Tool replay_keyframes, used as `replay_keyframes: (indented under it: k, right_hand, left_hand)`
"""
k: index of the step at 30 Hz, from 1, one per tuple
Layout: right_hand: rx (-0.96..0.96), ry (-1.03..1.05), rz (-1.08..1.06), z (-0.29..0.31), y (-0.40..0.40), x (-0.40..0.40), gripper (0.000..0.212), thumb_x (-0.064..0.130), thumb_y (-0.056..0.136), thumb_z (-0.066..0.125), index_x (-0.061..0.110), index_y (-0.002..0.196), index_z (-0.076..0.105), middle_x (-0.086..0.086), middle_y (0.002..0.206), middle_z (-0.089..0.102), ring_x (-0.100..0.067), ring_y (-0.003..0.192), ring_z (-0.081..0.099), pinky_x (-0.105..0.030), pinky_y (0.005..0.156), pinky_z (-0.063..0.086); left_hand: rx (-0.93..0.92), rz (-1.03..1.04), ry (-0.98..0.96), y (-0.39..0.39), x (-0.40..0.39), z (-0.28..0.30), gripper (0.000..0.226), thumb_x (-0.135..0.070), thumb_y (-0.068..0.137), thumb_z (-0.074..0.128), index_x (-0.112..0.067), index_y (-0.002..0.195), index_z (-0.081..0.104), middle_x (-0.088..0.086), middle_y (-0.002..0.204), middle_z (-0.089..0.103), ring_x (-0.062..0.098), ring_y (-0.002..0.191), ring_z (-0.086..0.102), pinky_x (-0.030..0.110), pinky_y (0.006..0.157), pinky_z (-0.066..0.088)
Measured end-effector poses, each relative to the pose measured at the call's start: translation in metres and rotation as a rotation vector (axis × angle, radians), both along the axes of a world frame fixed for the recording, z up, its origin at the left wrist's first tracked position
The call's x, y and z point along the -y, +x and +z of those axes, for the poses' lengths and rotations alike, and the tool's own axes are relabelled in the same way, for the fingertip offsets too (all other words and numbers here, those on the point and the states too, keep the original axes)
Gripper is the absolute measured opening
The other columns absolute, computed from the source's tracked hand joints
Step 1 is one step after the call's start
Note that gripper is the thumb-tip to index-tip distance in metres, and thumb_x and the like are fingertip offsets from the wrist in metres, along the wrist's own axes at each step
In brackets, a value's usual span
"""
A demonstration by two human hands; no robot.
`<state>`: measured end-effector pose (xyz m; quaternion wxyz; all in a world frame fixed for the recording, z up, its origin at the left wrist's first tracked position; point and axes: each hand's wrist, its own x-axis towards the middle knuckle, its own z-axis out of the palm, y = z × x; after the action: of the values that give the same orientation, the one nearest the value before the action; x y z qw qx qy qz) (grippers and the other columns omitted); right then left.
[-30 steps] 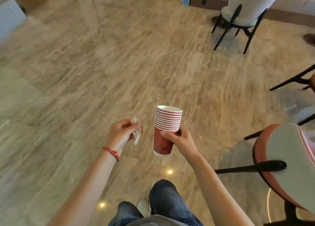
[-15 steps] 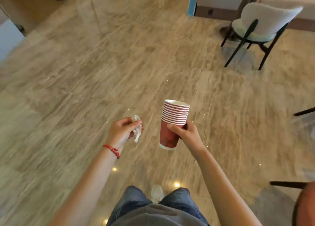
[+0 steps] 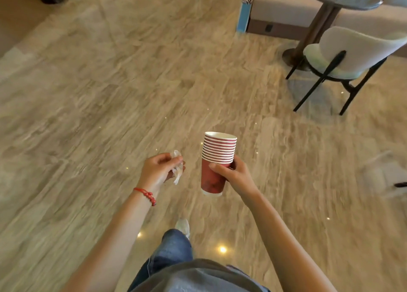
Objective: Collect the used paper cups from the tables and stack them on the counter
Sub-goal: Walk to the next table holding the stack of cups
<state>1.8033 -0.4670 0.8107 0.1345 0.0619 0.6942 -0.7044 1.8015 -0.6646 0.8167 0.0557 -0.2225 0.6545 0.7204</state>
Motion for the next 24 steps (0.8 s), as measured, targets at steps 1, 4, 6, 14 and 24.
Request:
replay_keyframes:
  k: [1, 4, 6, 14, 24]
  right_hand:
    - [-0.002, 0.006, 0.0, 0.005, -0.028, 0.007, 0.027, 0.01, 0.077, 0.075, 0.024, 0.097, 0.064, 0.01, 0.085, 0.073, -0.003, 0.083, 0.068, -0.014, 0.066, 0.051]
    - [-0.024, 0.012, -0.015, 0.015, -0.107, 0.021, 0.028, 0.011, 0.076, 0.076, 0.022, 0.099, 0.064, 0.01, 0.087, 0.073, -0.002, 0.084, 0.068, -0.014, 0.067, 0.051]
    - [-0.021, -0.004, -0.035, 0.018, -0.148, 0.027, 0.029, 0.01, 0.077, 0.075, 0.02, 0.101, 0.063, 0.008, 0.089, 0.072, -0.003, 0.084, 0.068, -0.014, 0.067, 0.051]
    - [-0.016, -0.003, -0.057, 0.002, -0.342, 0.031, 0.027, 0.008, 0.078, 0.074, 0.024, 0.097, 0.063, 0.011, 0.085, 0.073, 0.0, 0.082, 0.068, -0.012, 0.066, 0.05]
    - [-0.054, -0.023, -0.061, 0.019, -0.631, 0.022, 0.025, 0.007, 0.078, 0.073, 0.023, 0.095, 0.064, 0.007, 0.089, 0.071, -0.001, 0.081, 0.067, -0.016, 0.069, 0.053]
  left_hand:
    - [-0.002, -0.007, -0.006, -0.029, 0.007, 0.004, 0.007, -0.004, 0.078, 0.069, -0.004, 0.071, 0.067, 0.001, 0.059, 0.068, 0.016, 0.058, 0.064, 0.022, 0.056, 0.053]
    - [-0.025, -0.04, -0.036, -0.113, 0.022, 0.016, 0.008, -0.006, 0.078, 0.07, -0.005, 0.071, 0.067, 0.004, 0.063, 0.068, 0.018, 0.062, 0.063, 0.023, 0.057, 0.052]
    - [-0.03, -0.048, -0.036, -0.159, 0.027, 0.02, 0.007, -0.008, 0.077, 0.071, -0.007, 0.071, 0.068, 0.006, 0.067, 0.069, 0.019, 0.064, 0.064, 0.025, 0.06, 0.053]
    - [-0.013, -0.102, -0.004, -0.364, 0.021, 0.002, 0.007, -0.007, 0.078, 0.07, -0.009, 0.071, 0.069, 0.0, 0.061, 0.07, 0.01, 0.056, 0.066, 0.019, 0.053, 0.053]
    - [-0.037, -0.089, -0.031, -0.634, 0.019, 0.011, 0.009, -0.007, 0.079, 0.069, -0.008, 0.07, 0.069, -0.001, 0.06, 0.069, 0.012, 0.06, 0.066, 0.02, 0.056, 0.052]
